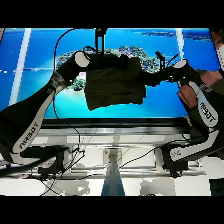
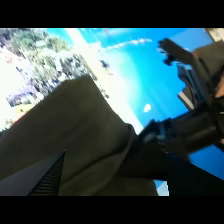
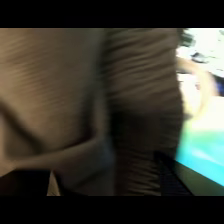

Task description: Fold the clothes and pants, and hang the long-sleeved shirts on hangers.

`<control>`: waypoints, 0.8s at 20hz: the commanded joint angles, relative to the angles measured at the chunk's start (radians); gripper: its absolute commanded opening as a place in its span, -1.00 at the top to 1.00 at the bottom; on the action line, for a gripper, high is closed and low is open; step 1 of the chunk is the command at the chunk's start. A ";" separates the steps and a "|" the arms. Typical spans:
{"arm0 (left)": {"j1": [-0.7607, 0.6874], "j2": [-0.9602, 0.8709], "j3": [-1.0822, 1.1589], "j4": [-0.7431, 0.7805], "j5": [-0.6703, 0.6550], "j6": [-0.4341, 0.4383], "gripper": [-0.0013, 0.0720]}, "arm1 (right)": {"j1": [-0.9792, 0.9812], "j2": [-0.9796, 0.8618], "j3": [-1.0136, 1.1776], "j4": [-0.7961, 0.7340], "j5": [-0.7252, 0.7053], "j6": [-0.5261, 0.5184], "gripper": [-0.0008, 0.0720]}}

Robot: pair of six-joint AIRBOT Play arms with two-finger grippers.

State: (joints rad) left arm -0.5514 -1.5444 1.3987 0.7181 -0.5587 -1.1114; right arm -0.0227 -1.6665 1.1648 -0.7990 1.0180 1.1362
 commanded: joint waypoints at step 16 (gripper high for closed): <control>0.003 -0.002 0.000 0.016 -0.034 0.001 -0.93 | 0.067 -0.148 0.051 0.192 0.079 0.207 -0.69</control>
State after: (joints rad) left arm -0.5488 -1.5444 1.3987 0.7330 -0.5922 -1.1110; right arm 0.0025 -1.7638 1.2163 -0.7746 1.0660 1.3830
